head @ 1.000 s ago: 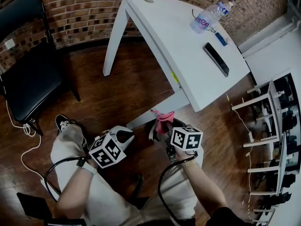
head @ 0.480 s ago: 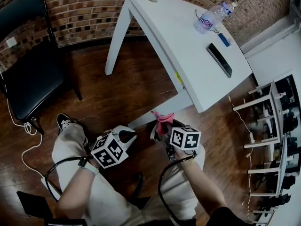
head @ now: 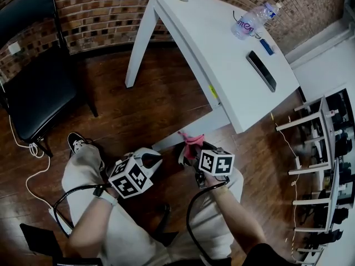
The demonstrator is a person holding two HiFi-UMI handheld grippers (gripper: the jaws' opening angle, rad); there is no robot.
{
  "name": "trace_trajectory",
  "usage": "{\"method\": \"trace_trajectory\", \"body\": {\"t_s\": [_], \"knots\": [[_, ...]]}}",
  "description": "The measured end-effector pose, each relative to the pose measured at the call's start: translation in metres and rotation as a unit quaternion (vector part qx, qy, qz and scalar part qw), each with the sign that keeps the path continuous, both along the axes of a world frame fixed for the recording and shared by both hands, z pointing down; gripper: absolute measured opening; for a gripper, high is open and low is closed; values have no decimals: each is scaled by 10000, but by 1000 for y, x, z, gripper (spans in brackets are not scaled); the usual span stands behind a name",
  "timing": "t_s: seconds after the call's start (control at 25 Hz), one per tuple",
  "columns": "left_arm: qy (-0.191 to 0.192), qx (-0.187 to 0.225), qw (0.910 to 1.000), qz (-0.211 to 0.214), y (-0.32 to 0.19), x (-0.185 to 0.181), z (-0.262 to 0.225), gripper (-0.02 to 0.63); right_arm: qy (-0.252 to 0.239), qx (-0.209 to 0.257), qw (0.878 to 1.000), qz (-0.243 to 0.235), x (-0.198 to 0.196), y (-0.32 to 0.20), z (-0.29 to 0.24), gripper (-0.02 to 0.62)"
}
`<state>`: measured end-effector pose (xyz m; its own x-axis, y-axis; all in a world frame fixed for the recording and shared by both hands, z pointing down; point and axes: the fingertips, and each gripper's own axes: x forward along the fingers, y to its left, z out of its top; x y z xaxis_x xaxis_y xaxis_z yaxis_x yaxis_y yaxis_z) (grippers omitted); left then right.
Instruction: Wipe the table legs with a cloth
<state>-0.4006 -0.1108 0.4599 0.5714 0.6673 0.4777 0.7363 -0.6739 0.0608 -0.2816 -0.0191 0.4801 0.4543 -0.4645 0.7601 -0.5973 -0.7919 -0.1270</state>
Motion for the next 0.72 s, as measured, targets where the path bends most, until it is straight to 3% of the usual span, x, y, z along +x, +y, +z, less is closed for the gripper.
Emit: {"method": "trace_trajectory", "body": {"t_s": [0.72], "knots": [[-59, 44, 10000, 2, -1, 0, 4, 0, -113, -146, 9998, 27, -1, 0, 34, 54]]}}
